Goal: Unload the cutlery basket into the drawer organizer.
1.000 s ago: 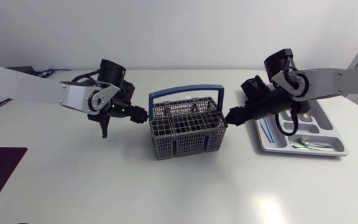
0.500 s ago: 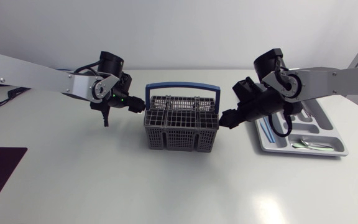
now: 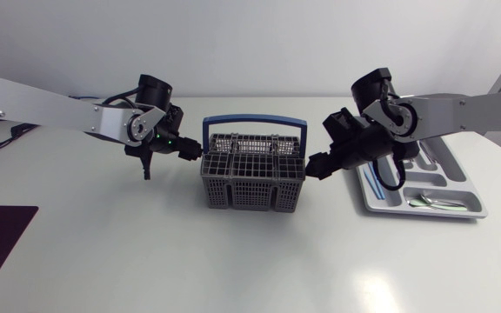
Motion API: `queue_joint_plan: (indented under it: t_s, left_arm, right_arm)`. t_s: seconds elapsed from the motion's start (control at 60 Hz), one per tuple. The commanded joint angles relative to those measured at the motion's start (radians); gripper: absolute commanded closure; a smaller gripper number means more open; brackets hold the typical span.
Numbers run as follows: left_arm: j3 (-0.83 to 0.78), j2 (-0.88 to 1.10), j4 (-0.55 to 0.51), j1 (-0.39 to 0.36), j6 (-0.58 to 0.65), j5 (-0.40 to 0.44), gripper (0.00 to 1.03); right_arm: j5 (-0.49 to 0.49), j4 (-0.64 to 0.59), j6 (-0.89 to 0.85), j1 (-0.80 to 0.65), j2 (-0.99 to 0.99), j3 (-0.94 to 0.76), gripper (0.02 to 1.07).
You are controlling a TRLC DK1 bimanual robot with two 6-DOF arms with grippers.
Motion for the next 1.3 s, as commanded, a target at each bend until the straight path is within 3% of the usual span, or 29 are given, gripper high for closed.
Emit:
queue_joint_plan:
  t_s: [0.0,0.267,0.55,0.683,0.8,1.283]
  left_arm:
    - [-0.036,-0.03,-0.006,-0.027,0.017,0.023,0.06]
    - [-0.055,-0.045,-0.005,-0.026,0.018,0.023,0.06]
    - [-0.127,-0.143,-0.006,0.019,0.028,0.023,0.06]
    - [-0.188,-0.235,-0.005,0.043,0.04,0.032,0.06]
    - [-0.228,-0.318,-0.012,0.075,0.046,0.06,0.06]
    - [-0.411,-0.742,-0.089,0.131,0.068,0.114,0.06]
  right_arm:
    - [-0.005,0.005,0.036,0.003,0.028,0.034,0.44]
    - [0.006,0.006,0.032,-0.009,0.03,0.028,0.44]
    - [0.069,0.02,-0.003,-0.049,-0.088,-0.072,0.3]
    - [0.092,0.017,-0.024,-0.061,-0.171,-0.115,0.14]
    - [0.133,0.017,-0.041,-0.061,-0.246,-0.149,0.07]
    - [0.158,-0.037,-0.116,-0.124,-0.59,-0.23,0.07]
